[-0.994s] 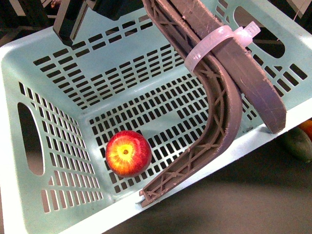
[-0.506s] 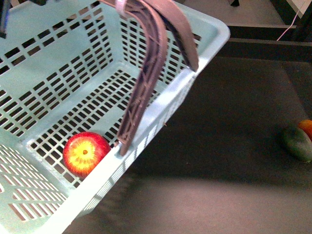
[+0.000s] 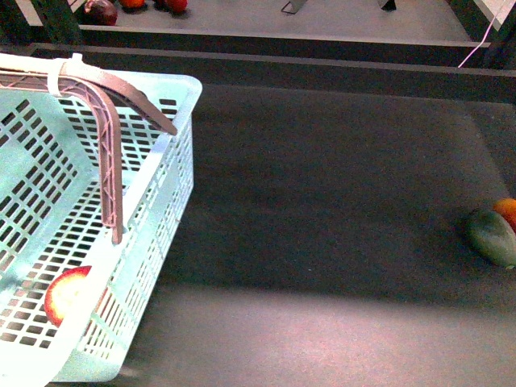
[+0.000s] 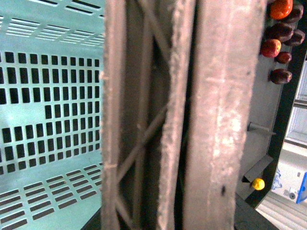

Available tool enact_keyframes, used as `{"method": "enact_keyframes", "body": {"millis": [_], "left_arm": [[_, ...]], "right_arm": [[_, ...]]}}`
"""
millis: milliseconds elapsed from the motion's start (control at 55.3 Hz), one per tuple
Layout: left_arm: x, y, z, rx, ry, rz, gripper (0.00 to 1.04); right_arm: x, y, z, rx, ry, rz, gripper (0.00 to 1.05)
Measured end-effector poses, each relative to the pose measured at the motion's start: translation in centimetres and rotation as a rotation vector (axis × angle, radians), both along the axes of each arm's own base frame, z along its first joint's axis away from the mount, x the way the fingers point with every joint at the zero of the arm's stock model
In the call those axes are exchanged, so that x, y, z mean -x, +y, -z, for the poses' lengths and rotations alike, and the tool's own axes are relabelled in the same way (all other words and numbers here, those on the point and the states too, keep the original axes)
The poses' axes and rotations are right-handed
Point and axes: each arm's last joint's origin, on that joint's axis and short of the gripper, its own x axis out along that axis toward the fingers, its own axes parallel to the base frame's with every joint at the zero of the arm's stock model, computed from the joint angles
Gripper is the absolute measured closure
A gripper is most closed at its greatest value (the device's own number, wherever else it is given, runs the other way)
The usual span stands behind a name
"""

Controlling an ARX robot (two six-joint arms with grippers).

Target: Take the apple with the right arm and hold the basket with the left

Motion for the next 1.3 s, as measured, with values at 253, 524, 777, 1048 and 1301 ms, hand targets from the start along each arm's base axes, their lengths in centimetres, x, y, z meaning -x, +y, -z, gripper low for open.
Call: {"method": "enact_keyframes", "body": {"millis": [253,524,777,1048,1301], "left_arm": [[0.9,0.5,1.5,-0.004,0.024,-0.037,0.79],[1.5,0.4,2.5,0.002,0.058,-0.038,0.73],[1.7,0.2,1.8,0.016,0.043,-0.051,0.35],[4.9,0.4,-2.3,0.027,-0.038,-0.106,0.07],[8.8,0.1,-5.1,0.017,-0.102,-0.13,0.07]], "right_arm": [[0.0,0.0,0.0,0.0,0.0,0.0,0.09],[0.0,0.0,0.0,0.0,0.0,0.0,0.09],[0.0,0.0,0.0,0.0,0.0,0.0,0.09],[0.0,0.0,0.0,0.0,0.0,0.0,0.09],[0.0,0.0,0.0,0.0,0.0,0.0,0.09]]}}
